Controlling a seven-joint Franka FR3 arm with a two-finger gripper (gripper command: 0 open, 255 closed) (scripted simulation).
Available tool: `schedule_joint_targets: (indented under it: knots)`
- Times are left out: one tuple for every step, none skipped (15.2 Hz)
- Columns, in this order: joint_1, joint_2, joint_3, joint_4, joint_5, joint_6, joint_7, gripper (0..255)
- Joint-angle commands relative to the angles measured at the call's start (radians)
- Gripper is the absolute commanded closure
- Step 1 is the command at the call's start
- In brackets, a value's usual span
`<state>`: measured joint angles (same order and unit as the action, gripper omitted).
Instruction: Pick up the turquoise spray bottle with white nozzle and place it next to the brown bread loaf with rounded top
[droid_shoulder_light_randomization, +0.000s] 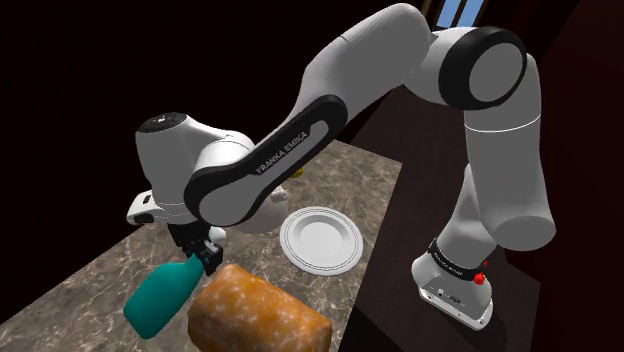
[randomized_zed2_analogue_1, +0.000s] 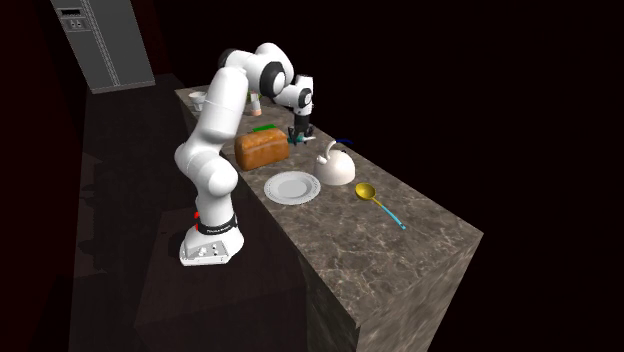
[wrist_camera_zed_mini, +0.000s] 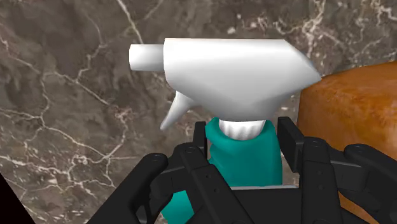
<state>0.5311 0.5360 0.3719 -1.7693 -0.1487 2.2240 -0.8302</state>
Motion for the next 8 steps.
schedule_joint_targets:
  knots:
    - [0.002, 0.017, -0.005, -0.002, -0.006, 0.018, 0.000, 255]
    - [0.003, 0.025, -0.007, -0.004, -0.009, 0.028, 0.002, 255]
    - [0.005, 0.034, -0.009, -0.005, -0.012, 0.038, 0.003, 255]
    - [0.007, 0.042, -0.011, -0.006, -0.016, 0.047, 0.005, 255]
    - [0.008, 0.051, -0.014, -0.007, -0.019, 0.056, 0.006, 255]
    - [0.010, 0.060, -0.016, -0.007, -0.022, 0.066, 0.007, 255]
    - [0.012, 0.069, -0.019, -0.008, -0.025, 0.075, 0.009, 255]
    - [0.014, 0.077, -0.021, -0.008, -0.028, 0.083, 0.010, 255]
